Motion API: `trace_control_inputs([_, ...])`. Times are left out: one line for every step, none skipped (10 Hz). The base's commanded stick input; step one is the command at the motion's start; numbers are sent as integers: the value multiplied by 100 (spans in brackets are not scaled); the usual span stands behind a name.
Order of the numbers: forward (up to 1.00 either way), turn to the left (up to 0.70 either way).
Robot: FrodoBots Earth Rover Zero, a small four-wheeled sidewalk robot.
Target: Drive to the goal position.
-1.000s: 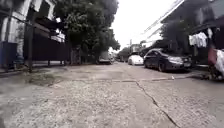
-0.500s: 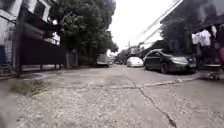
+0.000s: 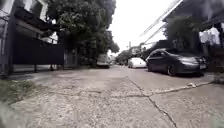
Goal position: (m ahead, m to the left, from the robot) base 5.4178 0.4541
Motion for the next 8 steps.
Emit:
trace_control_inputs([100,0])
trace_control_inputs([100,0])
trace_control_inputs([100,0])
trace_control_inputs([100,0])
trace_control_inputs([100,0])
trace_control_inputs([100,0])
trace_control_inputs([100,0])
trace_control_inputs([100,0])
